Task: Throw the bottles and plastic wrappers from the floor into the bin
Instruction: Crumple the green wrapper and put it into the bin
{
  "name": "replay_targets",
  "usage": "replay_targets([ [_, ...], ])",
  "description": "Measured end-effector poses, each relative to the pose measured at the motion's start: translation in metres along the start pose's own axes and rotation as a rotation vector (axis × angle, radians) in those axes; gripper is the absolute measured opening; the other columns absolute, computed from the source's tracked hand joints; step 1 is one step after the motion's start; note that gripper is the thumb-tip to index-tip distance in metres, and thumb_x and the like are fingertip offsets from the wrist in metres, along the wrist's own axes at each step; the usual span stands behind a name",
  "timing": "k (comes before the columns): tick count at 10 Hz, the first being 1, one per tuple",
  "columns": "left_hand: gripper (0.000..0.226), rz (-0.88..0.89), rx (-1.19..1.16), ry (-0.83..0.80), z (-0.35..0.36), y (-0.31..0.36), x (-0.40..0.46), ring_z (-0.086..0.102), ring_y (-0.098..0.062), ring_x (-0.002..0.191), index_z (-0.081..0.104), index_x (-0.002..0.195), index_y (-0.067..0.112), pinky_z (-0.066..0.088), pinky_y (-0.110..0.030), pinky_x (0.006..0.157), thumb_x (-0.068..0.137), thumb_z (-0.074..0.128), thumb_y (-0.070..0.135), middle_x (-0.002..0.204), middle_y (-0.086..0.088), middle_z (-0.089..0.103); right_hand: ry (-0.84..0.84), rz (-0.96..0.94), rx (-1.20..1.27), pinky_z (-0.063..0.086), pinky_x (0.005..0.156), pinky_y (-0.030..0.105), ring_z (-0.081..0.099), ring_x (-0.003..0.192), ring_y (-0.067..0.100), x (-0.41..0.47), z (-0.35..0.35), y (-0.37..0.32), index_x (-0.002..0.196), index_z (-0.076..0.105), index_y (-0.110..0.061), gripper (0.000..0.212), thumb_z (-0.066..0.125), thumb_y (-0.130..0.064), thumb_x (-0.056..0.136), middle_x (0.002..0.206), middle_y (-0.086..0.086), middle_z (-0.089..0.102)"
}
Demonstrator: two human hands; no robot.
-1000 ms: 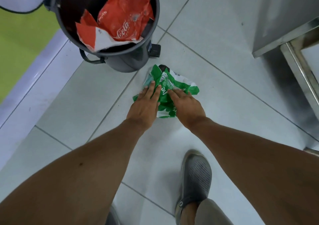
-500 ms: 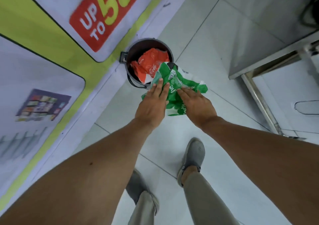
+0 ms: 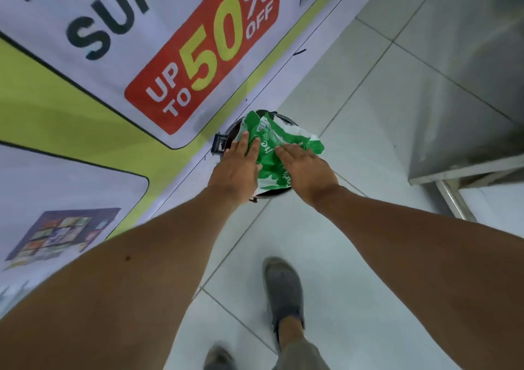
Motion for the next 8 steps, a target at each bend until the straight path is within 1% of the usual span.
replay_targets([
  [1, 0.068, -0.053, 0.002, -0.087, 0.031, -0.015, 0.031, 0.006, -0.035, 0.163, 0.01, 0.167, 0.019, 0.03, -0.053, 0.126, 0.109, 0.043, 0.033, 0.177, -0.011, -0.004, -0.071, -0.036, -0.019, 0.028, 0.117, 0.047, 0.033, 0.146, 0.035, 0.031, 0.031, 0.012, 0.151, 0.039, -0.009, 0.061, 0.05, 0.003, 0.093, 0.158, 0.016, 0.039],
  [2, 0.07, -0.027, 0.047, -0.139, 0.052, -0.019, 0.043, 0.002, -0.034, 0.163, 0.007, 0.167, 0.018, 0.018, -0.049, 0.129, 0.109, 0.044, 0.031, 0.177, -0.012, -0.005, -0.114, -0.071, -0.065, 0.024, 0.119, 0.047, 0.031, 0.147, 0.034, 0.046, 0.05, 0.011, 0.15, 0.04, -0.008, 0.059, 0.05, 0.003, 0.093, 0.158, 0.017, 0.038],
  [3, 0.079, -0.021, 0.099, -0.246, 0.084, -0.022, 0.055, -0.002, -0.035, 0.163, 0.004, 0.168, 0.016, 0.009, -0.047, 0.132, 0.106, 0.052, 0.027, 0.176, -0.015, -0.008, -0.239, -0.092, -0.109, 0.023, 0.121, 0.049, 0.035, 0.144, 0.035, 0.062, 0.086, 0.011, 0.147, 0.043, -0.008, 0.055, 0.051, 0.001, 0.093, 0.152, 0.019, 0.045],
  [4, 0.083, -0.062, 0.133, -0.309, 0.101, -0.026, 0.063, -0.003, -0.037, 0.163, 0.003, 0.168, 0.016, 0.01, -0.048, 0.133, 0.104, 0.054, 0.026, 0.176, -0.016, -0.011, -0.333, -0.073, -0.154, 0.023, 0.121, 0.051, 0.038, 0.141, 0.034, 0.068, 0.11, 0.012, 0.146, 0.045, -0.009, 0.053, 0.053, -0.005, 0.094, 0.145, 0.017, 0.052],
  [5, 0.086, -0.093, 0.177, -0.385, 0.111, -0.03, 0.071, -0.005, -0.038, 0.163, 0.0, 0.168, 0.017, 0.008, -0.049, 0.132, 0.103, 0.056, 0.03, 0.175, -0.016, -0.015, -0.438, -0.069, -0.176, 0.016, 0.123, 0.052, 0.027, 0.148, 0.034, 0.073, 0.132, 0.016, 0.151, 0.038, -0.009, 0.058, 0.055, -0.014, 0.096, 0.153, 0.015, 0.044],
  [6, 0.082, -0.081, 0.158, -0.36, 0.099, -0.026, 0.067, -0.002, -0.038, 0.163, 0.004, 0.168, 0.018, 0.009, -0.049, 0.132, 0.104, 0.053, 0.034, 0.176, -0.016, -0.008, -0.421, -0.065, -0.136, 0.019, 0.122, 0.053, 0.024, 0.149, 0.034, 0.069, 0.122, 0.015, 0.152, 0.036, -0.01, 0.061, 0.056, -0.013, 0.094, 0.154, 0.014, 0.042],
  [7, 0.067, -0.041, 0.085, -0.185, 0.045, -0.015, 0.042, 0.011, -0.036, 0.162, 0.015, 0.166, 0.018, 0.017, -0.048, 0.13, 0.108, 0.046, 0.029, 0.175, -0.016, 0.011, -0.291, -0.064, -0.051, 0.03, 0.118, 0.052, 0.028, 0.148, 0.035, 0.052, 0.066, 0.005, 0.149, 0.04, -0.01, 0.061, 0.054, -0.004, 0.09, 0.152, 0.014, 0.045],
  [8, 0.063, -0.02, 0.109, -0.026, -0.016, -0.006, 0.01, 0.014, -0.036, 0.162, 0.017, 0.166, 0.017, 0.022, -0.049, 0.129, 0.109, 0.039, 0.031, 0.174, -0.015, 0.017, -0.187, -0.044, -0.064, 0.025, 0.12, 0.052, 0.019, 0.151, 0.035, 0.034, 0.009, -0.001, 0.155, 0.029, -0.012, 0.066, 0.051, -0.007, 0.093, 0.16, 0.013, 0.034],
])
Point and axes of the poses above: each hand's wrist, its own x-axis towards the middle knuckle, its own z-axis out of the palm, y = z × x, the point moved 8 cm from there along x, towards the middle knuckle
